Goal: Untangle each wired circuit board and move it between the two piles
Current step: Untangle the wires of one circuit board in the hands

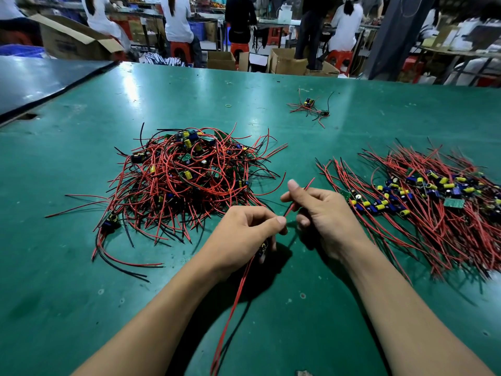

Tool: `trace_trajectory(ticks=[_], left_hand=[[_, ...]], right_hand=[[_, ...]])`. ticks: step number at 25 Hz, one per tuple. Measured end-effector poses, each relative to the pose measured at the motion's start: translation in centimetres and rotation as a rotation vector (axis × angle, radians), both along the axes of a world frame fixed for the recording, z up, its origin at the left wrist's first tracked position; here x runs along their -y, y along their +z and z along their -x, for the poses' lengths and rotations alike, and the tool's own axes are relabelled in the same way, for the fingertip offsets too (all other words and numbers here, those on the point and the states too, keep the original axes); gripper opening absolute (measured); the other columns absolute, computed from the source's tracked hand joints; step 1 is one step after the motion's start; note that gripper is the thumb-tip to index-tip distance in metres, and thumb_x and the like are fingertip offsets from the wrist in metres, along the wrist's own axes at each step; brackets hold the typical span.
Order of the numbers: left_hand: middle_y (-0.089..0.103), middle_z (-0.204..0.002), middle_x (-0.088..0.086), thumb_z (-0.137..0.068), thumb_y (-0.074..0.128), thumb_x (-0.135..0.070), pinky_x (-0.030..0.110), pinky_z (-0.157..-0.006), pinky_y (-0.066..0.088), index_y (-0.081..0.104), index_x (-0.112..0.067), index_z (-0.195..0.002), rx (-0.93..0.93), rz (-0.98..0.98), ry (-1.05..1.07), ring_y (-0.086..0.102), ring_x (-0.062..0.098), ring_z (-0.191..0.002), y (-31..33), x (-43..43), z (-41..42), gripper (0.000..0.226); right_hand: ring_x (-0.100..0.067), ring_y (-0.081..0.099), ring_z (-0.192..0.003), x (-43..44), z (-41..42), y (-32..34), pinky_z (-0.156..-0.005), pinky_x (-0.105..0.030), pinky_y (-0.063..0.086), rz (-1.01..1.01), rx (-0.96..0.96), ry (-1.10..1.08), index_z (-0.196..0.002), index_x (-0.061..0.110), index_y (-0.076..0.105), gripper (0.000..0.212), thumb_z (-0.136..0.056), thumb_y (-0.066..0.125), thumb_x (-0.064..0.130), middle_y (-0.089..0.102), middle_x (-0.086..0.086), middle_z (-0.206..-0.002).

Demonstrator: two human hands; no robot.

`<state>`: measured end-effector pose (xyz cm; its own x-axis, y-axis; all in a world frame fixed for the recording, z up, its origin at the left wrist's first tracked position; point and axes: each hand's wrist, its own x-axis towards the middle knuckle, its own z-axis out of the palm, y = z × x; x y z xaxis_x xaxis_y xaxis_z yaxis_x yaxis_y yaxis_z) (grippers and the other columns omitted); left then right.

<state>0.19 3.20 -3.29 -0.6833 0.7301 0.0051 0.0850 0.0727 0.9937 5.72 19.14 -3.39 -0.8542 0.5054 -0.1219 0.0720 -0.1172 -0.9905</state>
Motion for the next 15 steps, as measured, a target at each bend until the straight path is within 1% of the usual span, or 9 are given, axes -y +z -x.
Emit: trace_trajectory(ticks=[2,4,6,8,9,10,12,13,15], left_hand=[[0.058,-0.052,0.002,-0.094,0.062,-0.016,0.02,-0.042,0.039,0.069,-0.007,-0.075,0.016,-0.021,-0.059,0.044,0.017,-0.044,0.16,0.16,0.15,0.022],[0.058,-0.053,0.003,-0.093,0.063,-0.017,0.02,-0.042,0.039,0.07,-0.005,-0.076,0.027,-0.03,-0.073,0.044,0.018,-0.047,0.23,0.25,0.32,0.022],[0.059,-0.054,0.004,-0.092,0.064,-0.018,0.019,-0.042,0.038,0.071,-0.004,-0.077,0.034,-0.018,-0.081,0.044,0.019,-0.048,0.18,0.25,0.44,0.022],[0.061,-0.054,0.005,-0.091,0.066,-0.02,0.019,-0.042,0.034,0.073,-0.007,-0.076,0.04,0.016,-0.089,0.042,0.018,-0.047,0.2,0.22,0.35,0.021],[0.061,-0.055,0.006,-0.091,0.066,-0.021,0.019,-0.042,0.033,0.073,-0.008,-0.075,0.048,0.026,-0.076,0.042,0.018,-0.047,0.2,0.14,0.26,0.021],[0.062,-0.056,0.006,-0.091,0.066,-0.022,0.019,-0.043,0.034,0.073,-0.007,-0.076,0.062,0.023,-0.045,0.044,0.018,-0.047,0.19,0.08,0.19,0.022],[0.066,-0.062,0.006,-0.094,0.062,-0.028,0.019,-0.044,0.039,0.072,-0.005,-0.083,0.152,-0.018,0.047,0.048,0.016,-0.046,0.31,-0.11,0.1,0.027],[0.069,-0.069,0.006,-0.095,0.058,-0.035,0.02,-0.047,0.043,0.071,-0.005,-0.091,0.239,-0.054,0.087,0.053,0.016,-0.048,0.51,-0.22,0.14,0.033],[0.073,-0.088,0.01,-0.096,0.046,-0.049,0.025,-0.056,0.052,0.066,-0.006,-0.108,0.437,-0.138,0.13,0.064,0.018,-0.062,1.0,-0.39,0.42,0.048]], right_hand=[[-0.008,0.034,-0.035,-0.55,-0.05,0.17,-0.04,-0.014,0.023,0.004,-0.047,-0.085,-0.069,0.016,0.075,0.039,-0.076,0.073,0.054,0.048,0.005,-0.054],[-0.008,0.033,-0.036,-0.47,0.14,0.3,-0.039,-0.015,0.024,0.044,-0.057,-0.118,-0.064,0.013,0.072,0.043,-0.084,0.07,0.051,0.046,0.004,-0.054],[-0.008,0.029,-0.033,-0.23,0.46,0.43,-0.035,-0.016,0.025,0.18,-0.027,-0.139,-0.059,0.01,0.064,0.049,-0.096,0.062,0.043,0.042,0.003,-0.051],[-0.006,0.026,-0.03,-0.32,0.54,0.72,-0.032,-0.017,0.022,0.358,0.015,-0.122,-0.052,0.012,0.06,0.054,-0.099,0.058,0.039,0.04,0.002,-0.048],[-0.006,0.027,-0.03,-0.39,0.48,0.89,-0.031,-0.017,0.022,0.402,0.022,-0.103,-0.052,0.013,0.061,0.053,-0.098,0.059,0.04,0.041,0.003,-0.048],[-0.005,0.028,-0.032,-0.46,0.41,0.94,-0.031,-0.017,0.023,0.39,0.023,-0.09,-0.058,0.012,0.065,0.05,-0.097,0.06,0.044,0.046,0.003,-0.05],[-0.006,0.033,-0.036,-0.42,0.32,0.77,-0.034,-0.018,0.028,0.268,0.033,-0.092,-0.08,0.008,0.073,0.052,-0.088,0.062,0.058,0.054,0.005,-0.058],[-0.007,0.036,-0.038,-0.38,0.28,0.68,-0.036,-0.019,0.03,0.202,0.035,-0.109,-0.089,0.007,0.074,0.057,-0.084,0.063,0.063,0.056,0.005,-0.061],[-0.009,0.039,-0.04,-0.2,0.25,0.61,-0.04,-0.02,0.029,0.096,0.017,-0.142,-0.093,0.01,0.073,0.056,-0.084,0.064,0.065,0.055,0.005,-0.066]])
